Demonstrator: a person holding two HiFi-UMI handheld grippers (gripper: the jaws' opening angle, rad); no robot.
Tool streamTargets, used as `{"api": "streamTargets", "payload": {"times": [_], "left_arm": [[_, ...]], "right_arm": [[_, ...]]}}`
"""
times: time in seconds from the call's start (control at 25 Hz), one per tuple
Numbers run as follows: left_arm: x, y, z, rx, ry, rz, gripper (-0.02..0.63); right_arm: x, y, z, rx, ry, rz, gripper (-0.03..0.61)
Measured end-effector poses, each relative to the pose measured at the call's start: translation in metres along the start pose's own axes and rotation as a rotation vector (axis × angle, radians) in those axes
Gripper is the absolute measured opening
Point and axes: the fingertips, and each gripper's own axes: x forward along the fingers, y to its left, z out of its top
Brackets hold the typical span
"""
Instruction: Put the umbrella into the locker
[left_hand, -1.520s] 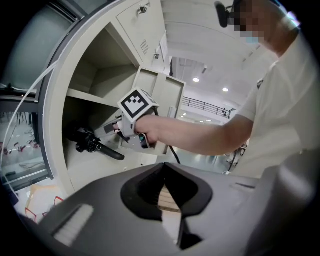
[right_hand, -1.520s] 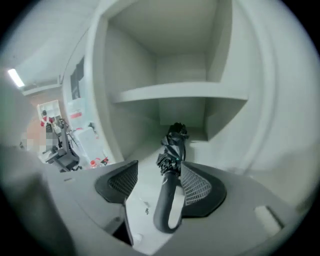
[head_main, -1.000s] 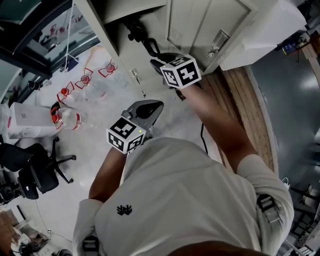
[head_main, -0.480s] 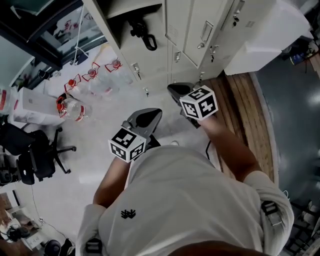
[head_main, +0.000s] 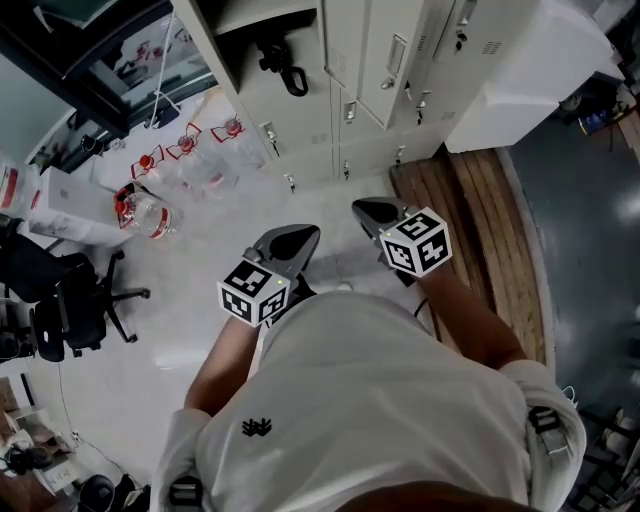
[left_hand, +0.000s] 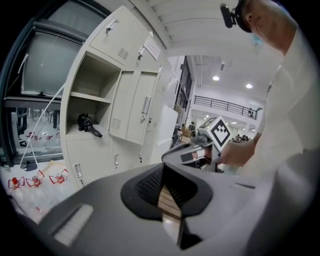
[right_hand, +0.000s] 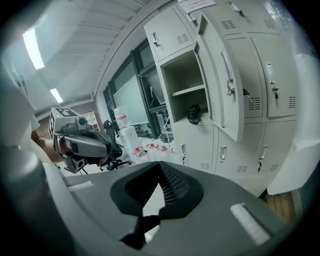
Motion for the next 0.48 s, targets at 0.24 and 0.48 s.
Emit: {"api": "streamTargets", "payload": {"times": [0.24, 0.48], "left_arm": [[-0.004, -0.008, -0.008, -0.012, 0.008, 0.004, 0.055], [-0.006, -0.013, -0.010, -0.004, 0.019, 0.002, 0.055]], "right_arm": [[-0.015, 0.007, -0.016, 0.023, -0.015, 0.001, 0.002], [-0.028, 0.011, -0.018, 0.028, -0.043, -0.013, 0.002]]}}
